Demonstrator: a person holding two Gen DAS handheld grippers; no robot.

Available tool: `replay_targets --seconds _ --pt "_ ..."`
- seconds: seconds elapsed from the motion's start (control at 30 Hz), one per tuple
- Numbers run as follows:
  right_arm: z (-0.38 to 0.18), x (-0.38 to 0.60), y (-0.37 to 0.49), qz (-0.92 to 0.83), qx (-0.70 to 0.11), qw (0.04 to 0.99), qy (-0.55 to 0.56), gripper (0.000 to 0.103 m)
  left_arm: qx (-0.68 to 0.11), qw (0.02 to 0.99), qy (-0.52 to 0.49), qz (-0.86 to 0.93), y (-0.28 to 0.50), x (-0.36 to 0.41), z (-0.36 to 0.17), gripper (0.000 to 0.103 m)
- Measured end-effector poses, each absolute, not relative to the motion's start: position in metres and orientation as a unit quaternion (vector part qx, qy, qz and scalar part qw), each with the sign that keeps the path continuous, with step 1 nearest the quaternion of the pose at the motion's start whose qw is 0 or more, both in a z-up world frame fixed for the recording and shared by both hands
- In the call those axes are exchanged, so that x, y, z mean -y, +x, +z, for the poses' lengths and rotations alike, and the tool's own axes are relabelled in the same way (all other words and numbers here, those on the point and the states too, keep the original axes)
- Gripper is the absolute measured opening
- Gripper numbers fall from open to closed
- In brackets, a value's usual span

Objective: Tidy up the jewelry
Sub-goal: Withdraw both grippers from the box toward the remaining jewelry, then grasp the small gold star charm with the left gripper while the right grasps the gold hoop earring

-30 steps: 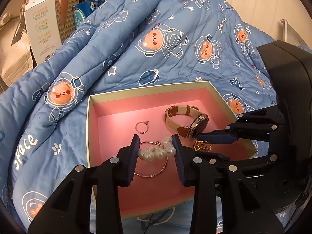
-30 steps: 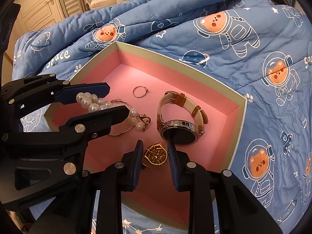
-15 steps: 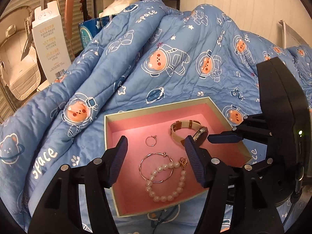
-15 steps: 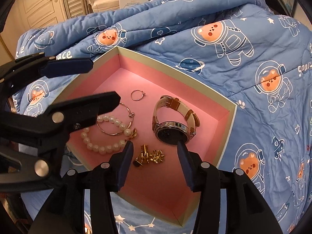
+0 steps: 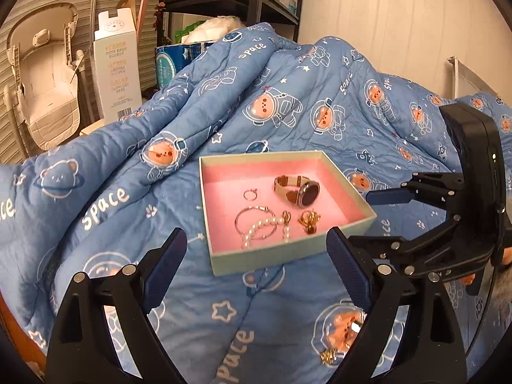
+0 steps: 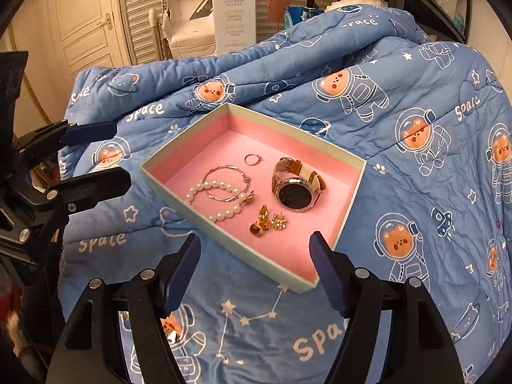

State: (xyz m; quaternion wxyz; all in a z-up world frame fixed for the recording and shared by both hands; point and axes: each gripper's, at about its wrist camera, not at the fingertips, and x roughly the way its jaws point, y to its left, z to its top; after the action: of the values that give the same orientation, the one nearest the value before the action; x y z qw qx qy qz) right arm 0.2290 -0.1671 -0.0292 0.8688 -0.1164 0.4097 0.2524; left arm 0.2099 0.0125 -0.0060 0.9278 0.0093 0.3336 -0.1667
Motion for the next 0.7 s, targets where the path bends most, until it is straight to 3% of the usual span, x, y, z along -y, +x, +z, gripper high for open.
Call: replay_targets --seconds 0.23,0.5,0.57,0.7 --pt "-0.045 0.173 0.189 0.273 -0.413 0.861 -0.121 0.068 -0.350 0.920 0.031 -0.173 0.156 -0.014 -0.036 0.088" --pt "-0.065 0.174 0.162 0.286 -0.435 0.846 -0.118 0.049 -0.355 0.914 0.052 -0.191 0.121 0.005 -0.051 0.085" --pt "-0.068 0.174 0.158 0.290 -0.439 0.843 -0.112 0.047 -0.361 0.911 0.053 -0.194 0.118 0.010 -0.055 0.075" --pt "-0.072 0.173 0.152 0.295 -0.447 0.838 -0.104 0.040 -0.369 0.906 0.048 -0.199 0.117 0.015 -0.062 0.065"
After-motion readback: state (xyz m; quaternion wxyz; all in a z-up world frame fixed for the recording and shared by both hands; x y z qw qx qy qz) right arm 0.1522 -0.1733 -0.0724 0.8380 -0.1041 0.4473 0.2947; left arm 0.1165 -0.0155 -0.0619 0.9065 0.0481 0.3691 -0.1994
